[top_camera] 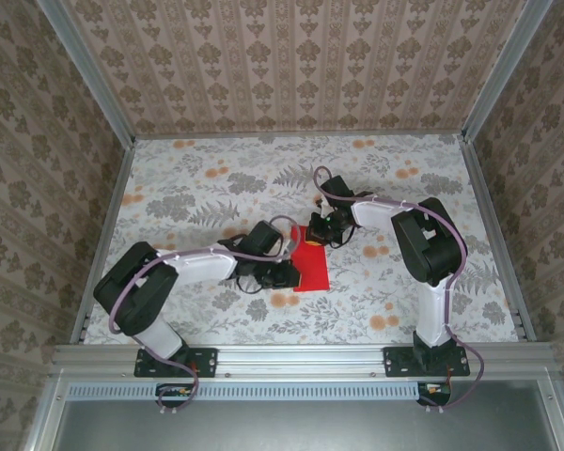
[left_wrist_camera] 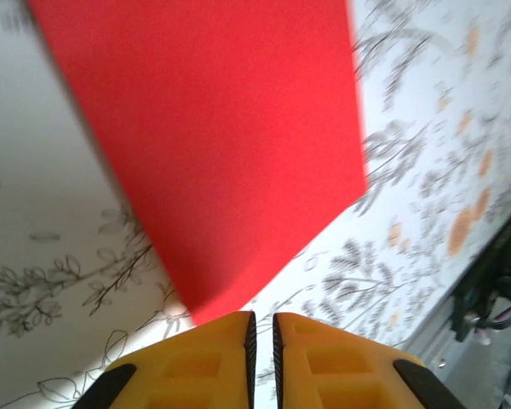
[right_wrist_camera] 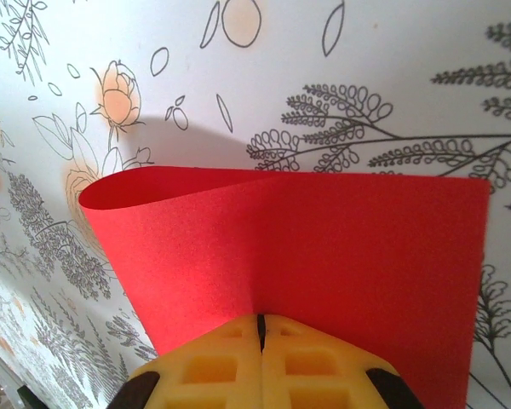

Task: Fold a paper plane with a square sheet of paper (fold left side to right side)
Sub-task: First fold the square sheet of paper in half at the center of the table, then hold the square sheet of paper at the center of the table.

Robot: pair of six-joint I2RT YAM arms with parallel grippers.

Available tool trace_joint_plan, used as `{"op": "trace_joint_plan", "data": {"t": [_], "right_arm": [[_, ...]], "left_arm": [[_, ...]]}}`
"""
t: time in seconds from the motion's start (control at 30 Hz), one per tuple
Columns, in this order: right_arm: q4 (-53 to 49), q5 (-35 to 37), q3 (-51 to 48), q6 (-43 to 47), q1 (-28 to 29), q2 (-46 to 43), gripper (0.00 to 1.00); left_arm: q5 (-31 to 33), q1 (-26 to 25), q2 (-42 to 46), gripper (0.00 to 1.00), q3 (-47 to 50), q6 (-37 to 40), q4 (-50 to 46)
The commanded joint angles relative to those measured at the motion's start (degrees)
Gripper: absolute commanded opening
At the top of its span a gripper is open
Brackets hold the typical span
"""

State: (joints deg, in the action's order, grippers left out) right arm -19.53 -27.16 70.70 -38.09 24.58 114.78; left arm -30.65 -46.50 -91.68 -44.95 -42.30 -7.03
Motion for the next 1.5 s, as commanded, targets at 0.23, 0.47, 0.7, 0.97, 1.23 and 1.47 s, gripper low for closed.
{"op": "trace_joint_plan", "data": {"t": [0.23, 0.47, 0.7, 0.97, 1.23, 1.47], "right_arm": [[-3.37, 3.78, -0.55, 0.73, -0.23, 3.06, 0.04], [-3.55, 3.60, -0.45, 0.82, 0.09, 3.05, 0.04], [-2.68, 3.05, -0.30, 0.99, 0.12, 2.65, 0.04], [-0.68, 2.89, 0.29, 2.96, 0.03, -2.93, 0.15], [-3.73, 5.87, -6.49, 4.42, 0.40, -14.93, 0.20], [-4.71, 3.53, -15.57, 1.71, 4.24, -19.77, 0.07]], "left_arm": [[-2.71, 6.50, -8.24, 0.17, -13.22, 8.06, -3.79], [-4.42, 6.09, -16.33, 0.17, -17.17, 8.10, -1.15], [-2.69, 5.81, -18.35, 0.17, -16.69, 7.63, -1.65], [-0.08, 5.41, -18.45, 0.17, -13.57, 5.47, -1.44], [0.95, 4.68, -18.62, 0.16, -13.04, 4.36, -0.97], [1.61, 4.52, -18.10, 0.16, -13.13, 4.77, -1.76]]}}
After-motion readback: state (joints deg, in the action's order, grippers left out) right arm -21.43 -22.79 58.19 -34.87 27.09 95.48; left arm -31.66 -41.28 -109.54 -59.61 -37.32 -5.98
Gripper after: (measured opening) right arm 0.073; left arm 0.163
